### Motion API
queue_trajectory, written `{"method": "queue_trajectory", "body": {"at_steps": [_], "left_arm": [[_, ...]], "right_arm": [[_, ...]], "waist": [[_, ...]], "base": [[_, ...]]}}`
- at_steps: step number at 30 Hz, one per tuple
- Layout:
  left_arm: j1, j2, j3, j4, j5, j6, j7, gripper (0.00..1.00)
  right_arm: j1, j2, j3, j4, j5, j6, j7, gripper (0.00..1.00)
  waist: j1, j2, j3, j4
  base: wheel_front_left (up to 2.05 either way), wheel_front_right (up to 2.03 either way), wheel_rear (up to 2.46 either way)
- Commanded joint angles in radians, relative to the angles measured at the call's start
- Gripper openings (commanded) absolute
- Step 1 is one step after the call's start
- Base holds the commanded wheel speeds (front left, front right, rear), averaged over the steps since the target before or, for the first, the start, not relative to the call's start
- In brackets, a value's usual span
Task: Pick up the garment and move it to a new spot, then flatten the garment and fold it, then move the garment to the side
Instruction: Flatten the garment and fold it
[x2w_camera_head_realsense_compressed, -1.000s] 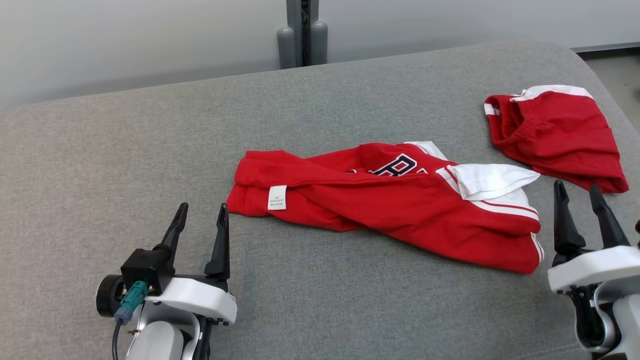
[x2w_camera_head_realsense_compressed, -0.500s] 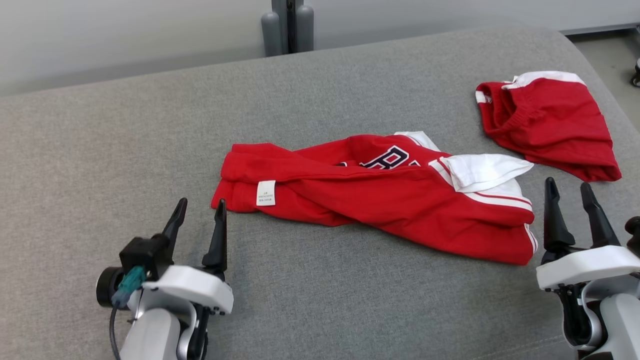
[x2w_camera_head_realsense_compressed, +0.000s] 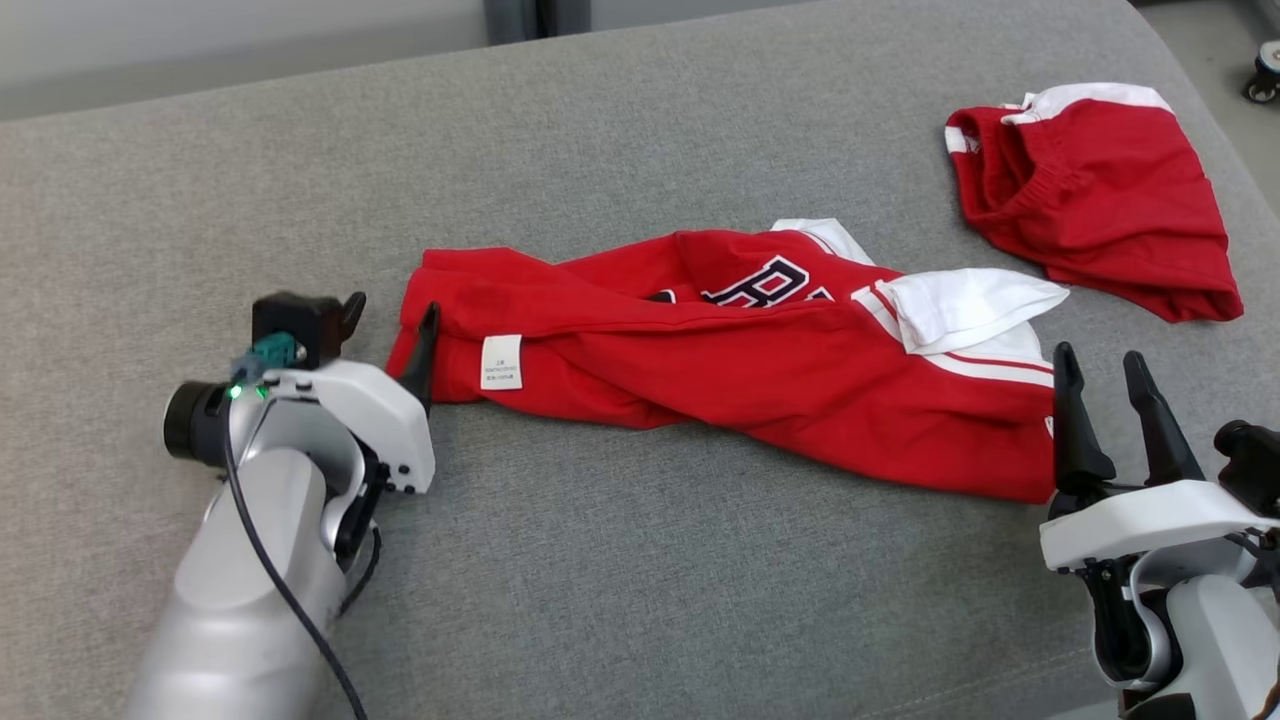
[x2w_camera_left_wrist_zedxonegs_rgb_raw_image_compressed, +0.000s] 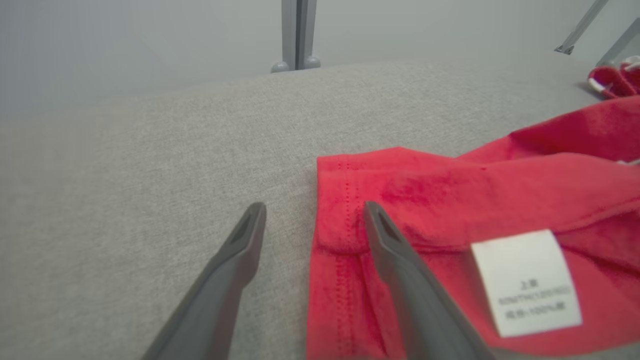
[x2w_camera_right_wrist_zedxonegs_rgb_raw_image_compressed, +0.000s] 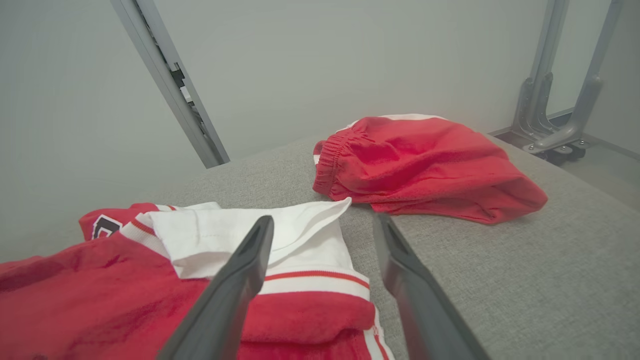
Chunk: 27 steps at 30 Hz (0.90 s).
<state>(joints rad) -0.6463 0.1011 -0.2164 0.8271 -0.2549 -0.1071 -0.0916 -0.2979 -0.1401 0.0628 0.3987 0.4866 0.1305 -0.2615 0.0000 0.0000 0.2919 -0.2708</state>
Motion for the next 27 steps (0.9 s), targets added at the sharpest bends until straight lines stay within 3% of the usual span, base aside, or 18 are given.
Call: {"method": "queue_trajectory", "body": {"at_steps": [1, 11, 27], "left_arm": [[-0.034, 0.007, -0.012, 0.017, -0.007, -0.010, 0.010, 1.00], [-0.086, 0.002, -0.087, 0.077, -0.070, -0.025, 0.053, 1.00], [-0.070, 0.052, -0.277, 0.019, -0.212, -0.023, 0.062, 1.00]], "right_arm": [[-0.009, 0.000, -0.001, -0.001, 0.002, 0.000, -0.005, 1.00], [-0.014, 0.005, -0.016, 0.002, -0.001, 0.001, -0.005, 1.00], [-0.017, 0.008, -0.015, 0.021, -0.015, 0.001, -0.005, 1.00]], "waist": [[0.0000, 0.0000, 0.010, -0.007], [0.0000, 0.0000, 0.021, -0.005], [0.0000, 0.0000, 0.001, 0.015]], "base": [[0.00, 0.00, 0.00], [0.00, 0.00, 0.00], [0.00, 0.00, 0.00]]}}
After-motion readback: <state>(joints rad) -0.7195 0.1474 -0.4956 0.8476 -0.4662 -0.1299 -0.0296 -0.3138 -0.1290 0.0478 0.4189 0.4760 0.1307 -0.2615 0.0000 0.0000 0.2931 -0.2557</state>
